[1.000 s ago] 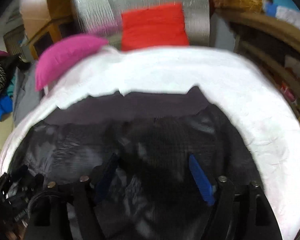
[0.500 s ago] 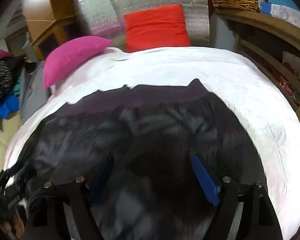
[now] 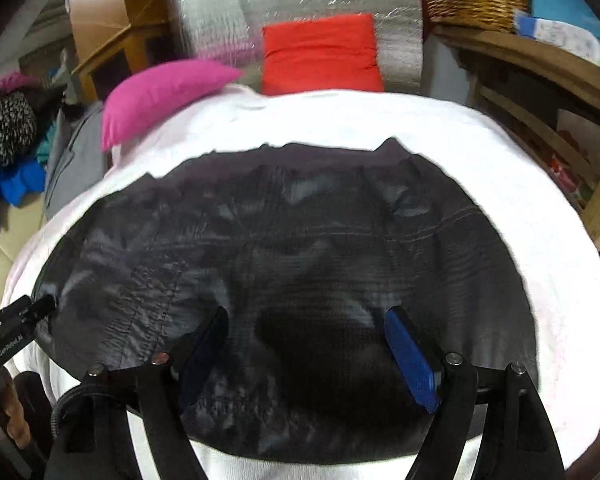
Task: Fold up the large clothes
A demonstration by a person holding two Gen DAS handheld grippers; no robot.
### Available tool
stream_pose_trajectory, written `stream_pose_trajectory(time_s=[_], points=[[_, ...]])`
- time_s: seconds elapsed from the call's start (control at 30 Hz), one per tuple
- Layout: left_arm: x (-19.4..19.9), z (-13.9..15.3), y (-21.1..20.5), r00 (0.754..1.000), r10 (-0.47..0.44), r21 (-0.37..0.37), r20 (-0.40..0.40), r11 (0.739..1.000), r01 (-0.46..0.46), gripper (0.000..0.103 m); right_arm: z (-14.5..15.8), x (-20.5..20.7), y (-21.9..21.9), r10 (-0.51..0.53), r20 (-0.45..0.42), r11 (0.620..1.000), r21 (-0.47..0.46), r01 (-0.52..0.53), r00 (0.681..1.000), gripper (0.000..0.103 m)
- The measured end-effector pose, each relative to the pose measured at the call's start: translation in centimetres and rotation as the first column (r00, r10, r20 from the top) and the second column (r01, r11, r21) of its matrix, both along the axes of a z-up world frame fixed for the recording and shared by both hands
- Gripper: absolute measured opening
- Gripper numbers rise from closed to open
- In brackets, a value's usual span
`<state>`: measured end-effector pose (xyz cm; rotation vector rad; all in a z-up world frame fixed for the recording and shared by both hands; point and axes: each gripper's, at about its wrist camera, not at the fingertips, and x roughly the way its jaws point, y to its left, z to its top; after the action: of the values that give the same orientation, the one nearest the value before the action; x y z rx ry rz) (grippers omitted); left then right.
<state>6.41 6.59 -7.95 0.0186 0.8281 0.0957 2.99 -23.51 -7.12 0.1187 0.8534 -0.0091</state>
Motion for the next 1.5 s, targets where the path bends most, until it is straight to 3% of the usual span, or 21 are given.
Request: stream_pose_trajectory(time_s=[0.13,0.27,0.37,0.57,0.93,1.07,1.17,1.23,1.33,1.5], points=[[0.3,-1.1,-0.1,0.999,0.003,0.01,-0.045,1.0,-0.002,0.072,-1.9,0.2,-0.8,-0.013,-0.065,1.0,0.008,0.014,0.998,0.083],[-0.4,0.3,-0.2,1.0,0.0,-0.005,-0.031,1.0,0.0,0.072,0.0,-0.2,-0.6,-0.011,-0.036,0.998,0.063,0.013,0.999,0.083],[-1.1,0.7,-0.2,1.0,0.002,-0.02,-0.028,1.0,-0.003,0.072,0.9,-0.9,-0.3,-0.01,-0.002,0.999,0.054,0.01,1.0,0.083],[-1.7,1.2,-0.3,0.999,-0.007,-0.033,-0.036,0.999,0.005,0.072,-1.7,-0.4,-1.7,-0.078,-0.092,0.991,0.1,0.087,0.993,0.083],[-5.1,3.9,-1.1,1.0,-0.026,-0.04,0.016,0.999,0.026,0.073,3.8,-6.6,2.0,-0.016,0.059,0.995,0.099,0.01,0.998,0.084],[-7.2,5.4,-1.4,0.998,-0.037,-0.048,0.056,0.998,0.04,0.076,5.3,-10.2,3.4,0.003,0.109,0.999,0.053,-0.009,0.994,0.089],[-8.8,6.7,-1.7,0.995,-0.041,-0.058,0.09,0.997,0.047,0.077,6.5,-13.0,4.5,0.02,0.141,1.0,0.003,-0.02,0.99,0.098],[-9.5,7.4,-1.9,0.993,-0.039,-0.069,0.108,0.996,0.047,0.084,7.1,-14.4,5.2,0.033,0.166,0.999,-0.043,-0.026,0.986,0.101],[-10.4,8.1,-2.3,0.989,-0.031,-0.068,0.144,0.997,0.042,0.089,7.7,-15.6,5.6,0.03,0.198,0.995,-0.095,-0.011,0.98,0.103],[-10.9,8.6,-3.4,0.985,-0.08,-0.084,0.15,0.992,0.094,0.089,7.9,-15.8,5.1,0.01,0.199,0.996,-0.09,0.009,0.98,0.103]])
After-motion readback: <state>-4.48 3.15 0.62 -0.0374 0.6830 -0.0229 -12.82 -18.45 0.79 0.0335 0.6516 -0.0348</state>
